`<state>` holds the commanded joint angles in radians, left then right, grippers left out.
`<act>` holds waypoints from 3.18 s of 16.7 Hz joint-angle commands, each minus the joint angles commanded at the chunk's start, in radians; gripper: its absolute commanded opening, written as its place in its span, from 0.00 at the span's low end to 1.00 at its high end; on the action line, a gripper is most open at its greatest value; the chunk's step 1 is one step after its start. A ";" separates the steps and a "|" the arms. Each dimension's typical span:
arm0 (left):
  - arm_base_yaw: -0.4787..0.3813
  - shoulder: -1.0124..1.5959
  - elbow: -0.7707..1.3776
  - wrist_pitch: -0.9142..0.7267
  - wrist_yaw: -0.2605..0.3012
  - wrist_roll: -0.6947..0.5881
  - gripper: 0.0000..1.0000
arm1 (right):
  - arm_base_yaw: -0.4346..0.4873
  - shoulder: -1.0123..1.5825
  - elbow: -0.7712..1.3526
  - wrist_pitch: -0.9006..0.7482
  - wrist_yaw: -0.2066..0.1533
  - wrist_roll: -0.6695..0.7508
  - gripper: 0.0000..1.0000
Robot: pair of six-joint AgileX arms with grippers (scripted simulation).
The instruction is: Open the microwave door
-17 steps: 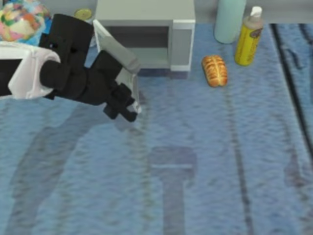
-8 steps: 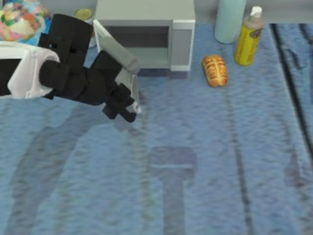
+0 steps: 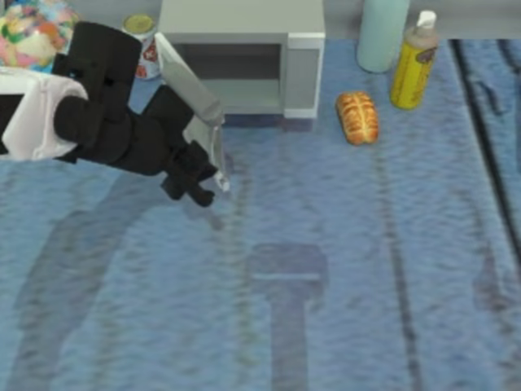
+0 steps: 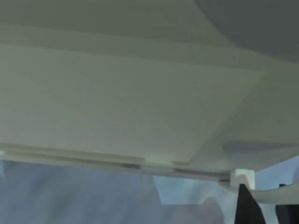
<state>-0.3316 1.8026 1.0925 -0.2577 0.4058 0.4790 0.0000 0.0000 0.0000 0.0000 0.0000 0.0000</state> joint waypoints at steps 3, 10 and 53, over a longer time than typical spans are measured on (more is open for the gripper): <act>0.000 0.000 0.000 0.000 0.000 0.000 0.00 | 0.000 0.000 0.000 0.000 0.000 0.000 1.00; 0.000 0.000 0.000 0.000 0.000 0.000 0.00 | 0.000 0.000 0.000 0.000 0.000 0.000 1.00; 0.038 0.001 0.007 -0.047 0.058 0.096 0.00 | 0.000 0.000 0.000 0.000 0.000 0.000 1.00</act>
<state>-0.2932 1.8032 1.1000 -0.3052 0.4635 0.5747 0.0000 0.0000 0.0000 0.0000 0.0000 0.0000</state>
